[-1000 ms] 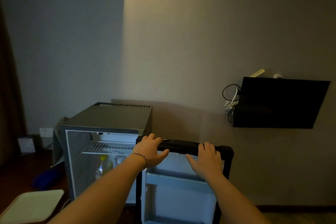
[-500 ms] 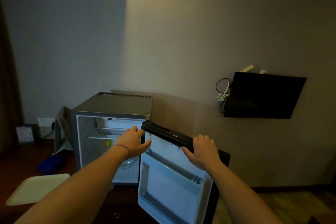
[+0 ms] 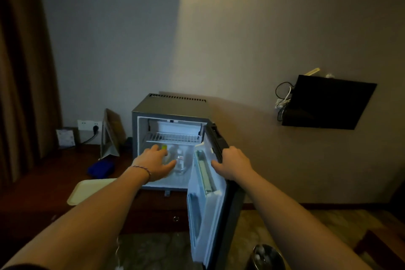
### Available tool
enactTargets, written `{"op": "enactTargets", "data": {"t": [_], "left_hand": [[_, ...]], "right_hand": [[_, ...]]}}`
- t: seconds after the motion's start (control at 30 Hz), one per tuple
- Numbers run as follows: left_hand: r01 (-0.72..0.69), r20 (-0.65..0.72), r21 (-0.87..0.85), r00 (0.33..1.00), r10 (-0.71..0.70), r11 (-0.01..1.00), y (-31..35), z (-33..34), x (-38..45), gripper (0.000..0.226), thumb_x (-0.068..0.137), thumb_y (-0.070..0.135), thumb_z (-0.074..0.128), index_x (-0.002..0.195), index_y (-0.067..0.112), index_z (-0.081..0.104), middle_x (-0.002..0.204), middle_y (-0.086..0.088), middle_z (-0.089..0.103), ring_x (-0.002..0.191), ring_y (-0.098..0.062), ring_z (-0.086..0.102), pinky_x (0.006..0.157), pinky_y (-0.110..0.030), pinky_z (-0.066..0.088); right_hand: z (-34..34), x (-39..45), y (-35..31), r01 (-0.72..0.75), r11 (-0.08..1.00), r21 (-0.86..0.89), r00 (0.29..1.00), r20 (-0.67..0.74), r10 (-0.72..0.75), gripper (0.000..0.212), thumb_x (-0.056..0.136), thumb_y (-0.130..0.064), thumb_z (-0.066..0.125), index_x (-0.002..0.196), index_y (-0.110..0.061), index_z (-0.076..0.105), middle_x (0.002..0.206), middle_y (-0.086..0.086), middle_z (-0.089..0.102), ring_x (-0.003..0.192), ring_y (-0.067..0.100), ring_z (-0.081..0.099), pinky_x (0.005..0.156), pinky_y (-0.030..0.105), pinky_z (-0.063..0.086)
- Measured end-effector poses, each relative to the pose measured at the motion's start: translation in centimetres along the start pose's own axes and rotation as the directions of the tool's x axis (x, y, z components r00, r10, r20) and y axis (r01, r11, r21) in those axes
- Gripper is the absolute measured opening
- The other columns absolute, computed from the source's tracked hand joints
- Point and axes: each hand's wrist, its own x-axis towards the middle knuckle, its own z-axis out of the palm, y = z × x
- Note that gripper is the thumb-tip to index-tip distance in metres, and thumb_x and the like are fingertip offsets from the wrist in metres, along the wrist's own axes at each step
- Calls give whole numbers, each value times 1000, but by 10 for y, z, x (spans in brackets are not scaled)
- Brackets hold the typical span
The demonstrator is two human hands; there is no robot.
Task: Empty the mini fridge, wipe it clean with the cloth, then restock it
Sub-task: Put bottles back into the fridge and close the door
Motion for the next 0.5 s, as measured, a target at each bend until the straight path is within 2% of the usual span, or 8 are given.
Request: {"op": "enactTargets", "data": {"t": [0.07, 0.13, 0.23, 0.3, 0.37, 0.43, 0.5], "left_hand": [[6, 5, 4, 1000, -6, 1000, -16, -6, -14, 64, 93, 67, 40, 137, 22, 51, 134, -7, 47, 119, -27, 50, 96, -43, 49], [26, 10, 15, 1000, -26, 1000, -33, -12, -27, 62, 94, 66, 40, 135, 22, 52, 133, -7, 46, 118, -27, 49, 94, -42, 49], [79, -8, -9, 997, -79, 997, -61, -20, -40, 61, 94, 67, 39, 130, 20, 55, 128, -7, 49, 105, -24, 52, 91, -42, 51], [124, -55, -89, 990, -129, 988, -74, -26, -44, 56, 94, 65, 40, 123, 20, 59, 122, -6, 51, 95, -20, 53, 90, -41, 52], [149, -119, -162, 978, -169, 975, -78, -35, -42, 53, 95, 63, 41, 120, 21, 61, 119, -4, 53, 95, -19, 56, 90, -38, 52], [137, -156, -190, 973, -168, 972, -76, -44, -35, 53, 95, 63, 42, 120, 21, 61, 119, -3, 53, 100, -20, 57, 92, -38, 51], [125, -151, -168, 977, -150, 978, -74, -50, -24, 53, 94, 64, 42, 121, 22, 59, 118, -4, 52, 101, -21, 55, 93, -41, 52]], "right_hand": [[1, 1, -26, 43, 997, 67, 999, -9, -42, 44, 94, -50, 54, 71, -13, 46, 77, 6, 46, 66, 22, 46, 54, 34, 38], [4, 2, -50, 112, 988, 105, 994, -11, -111, 39, 95, -47, 53, 73, -15, 44, 71, 4, 44, 60, 20, 41, 54, 35, 35], [14, 8, -77, 181, 965, 189, 983, -22, -180, 40, 98, -47, 50, 76, -14, 44, 70, 6, 43, 60, 22, 39, 55, 38, 33], [20, 17, -90, 231, 939, 255, 973, -47, -226, 42, 101, -44, 44, 76, -10, 47, 74, 10, 49, 62, 27, 44, 57, 45, 37], [25, 27, -101, 304, 918, 255, 953, -83, -292, 41, 102, -42, 39, 80, -12, 55, 80, 8, 57, 73, 27, 53, 67, 51, 49], [31, 38, -109, 374, 908, 188, 927, -98, -361, 37, 101, -44, 39, 91, -19, 64, 92, 2, 64, 97, 20, 54, 80, 47, 50], [37, 53, -119, 421, 896, 141, 907, -91, -412, 36, 101, -48, 42, 111, -24, 67, 112, -2, 67, 117, 18, 49, 93, 43, 48]]}}
